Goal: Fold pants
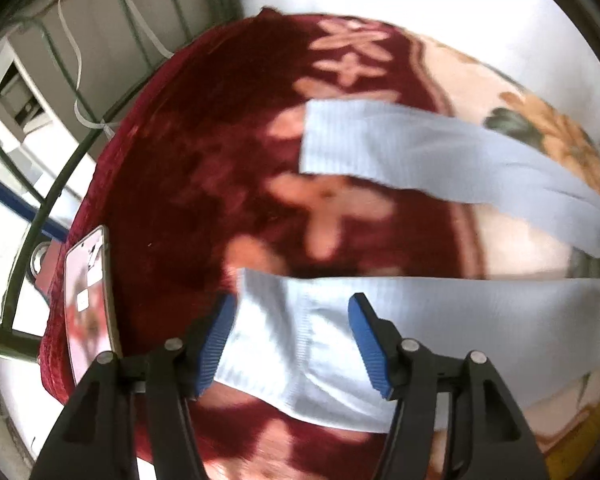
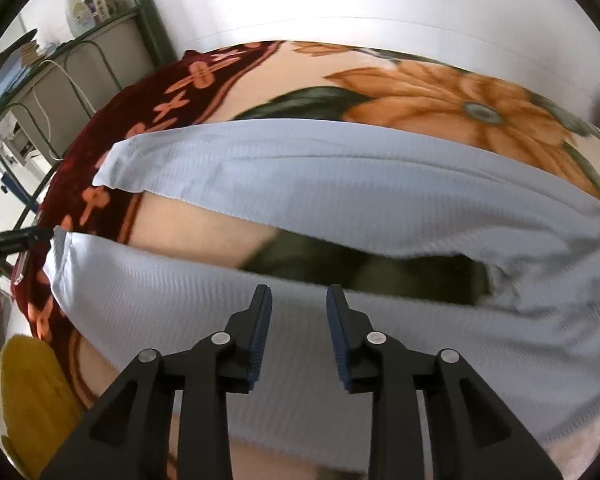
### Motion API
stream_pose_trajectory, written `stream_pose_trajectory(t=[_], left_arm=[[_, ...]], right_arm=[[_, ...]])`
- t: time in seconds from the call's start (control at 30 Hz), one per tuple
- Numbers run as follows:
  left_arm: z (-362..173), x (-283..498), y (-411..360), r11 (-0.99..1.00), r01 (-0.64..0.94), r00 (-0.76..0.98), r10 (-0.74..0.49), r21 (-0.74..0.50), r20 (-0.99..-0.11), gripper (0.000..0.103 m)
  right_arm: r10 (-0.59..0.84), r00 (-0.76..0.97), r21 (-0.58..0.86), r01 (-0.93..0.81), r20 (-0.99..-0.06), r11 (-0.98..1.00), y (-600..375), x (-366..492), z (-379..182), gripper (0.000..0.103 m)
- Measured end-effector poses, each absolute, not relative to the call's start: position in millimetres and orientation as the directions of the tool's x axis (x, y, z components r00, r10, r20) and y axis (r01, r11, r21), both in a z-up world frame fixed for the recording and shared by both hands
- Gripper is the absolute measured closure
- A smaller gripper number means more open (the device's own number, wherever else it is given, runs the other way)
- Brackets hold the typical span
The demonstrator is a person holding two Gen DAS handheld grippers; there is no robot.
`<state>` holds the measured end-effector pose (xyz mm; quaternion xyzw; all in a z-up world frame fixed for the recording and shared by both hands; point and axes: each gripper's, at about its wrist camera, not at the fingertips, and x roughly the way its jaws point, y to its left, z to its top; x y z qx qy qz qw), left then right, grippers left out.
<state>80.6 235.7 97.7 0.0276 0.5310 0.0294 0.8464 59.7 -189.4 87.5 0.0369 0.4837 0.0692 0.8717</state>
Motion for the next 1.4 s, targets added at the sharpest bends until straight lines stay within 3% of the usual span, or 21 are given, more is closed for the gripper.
stream_pose_trajectory(t=[0.43,0.8,1.2,1.4], left_arm=[[99,64,101,0.985,0.154,0.414,-0.132,-0.074,-0.900,0.037],[63,31,-19,0.937,0.312,0.282,-0.249,-0.156,-0.927,0.037],[34,-16,-123,0.823,0.555,0.186,-0.265,-0.121,-0.946,0.037],[11,-26,-151,0.797,0.604,0.247,-0.165,0.019,-0.955,0.035]], right_arm=[[-0.084,0.497,0.032,0.221,-0.864,0.975,-340,-9,102,0.071],[-0.121,0.445,0.188,0.588,-0.887,0.787,-492,-74,66,0.065],[-0.038,0.433,0.248,0.584,-0.901,0.773,-527,-70,42,0.065],[0.004,0.438,0.283,0.574,-0.899,0.768,-539,-58,25,0.065]])
